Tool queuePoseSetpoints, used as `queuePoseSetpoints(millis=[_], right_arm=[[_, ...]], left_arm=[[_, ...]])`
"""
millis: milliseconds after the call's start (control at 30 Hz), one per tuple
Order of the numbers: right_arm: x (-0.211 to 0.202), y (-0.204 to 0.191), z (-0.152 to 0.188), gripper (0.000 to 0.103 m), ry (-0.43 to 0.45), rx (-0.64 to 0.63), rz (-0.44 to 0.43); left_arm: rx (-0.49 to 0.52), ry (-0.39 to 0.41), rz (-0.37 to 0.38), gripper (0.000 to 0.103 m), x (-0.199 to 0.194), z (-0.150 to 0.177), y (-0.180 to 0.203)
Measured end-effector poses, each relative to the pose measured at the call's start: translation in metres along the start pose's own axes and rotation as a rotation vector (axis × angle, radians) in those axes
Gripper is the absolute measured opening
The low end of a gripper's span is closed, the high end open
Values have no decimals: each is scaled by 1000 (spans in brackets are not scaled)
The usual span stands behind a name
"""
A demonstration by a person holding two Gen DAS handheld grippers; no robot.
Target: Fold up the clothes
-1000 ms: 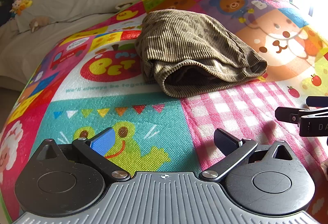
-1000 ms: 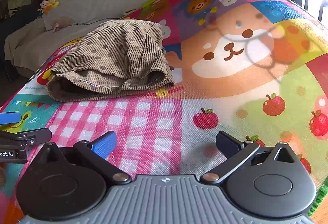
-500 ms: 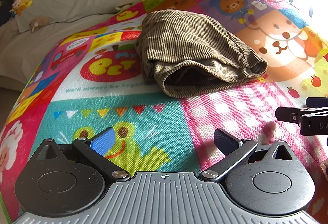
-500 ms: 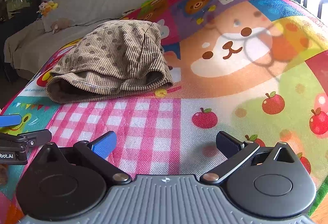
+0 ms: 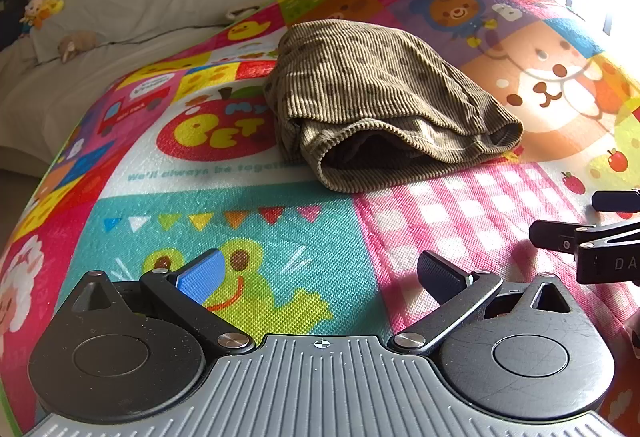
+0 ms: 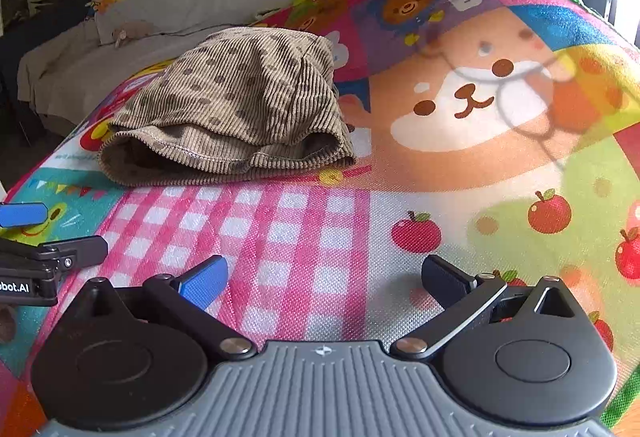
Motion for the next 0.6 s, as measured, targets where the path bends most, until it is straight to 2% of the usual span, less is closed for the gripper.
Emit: queuePoseSetpoints(millis=[600], right_arm=[[0,1,0,103,3,6,3]], left_arm=[[0,-1,-4,103,1,-1,1]])
Point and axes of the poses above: each gripper's, at about its wrist camera, not at the fingertips, and x roughly the way its jaws point, y to its right, z to its underside, the point moved 2 cm from there along x, roughly the way its jaws point, and after that the axes turned 11 degrees about -x, right-handed, at the moved point
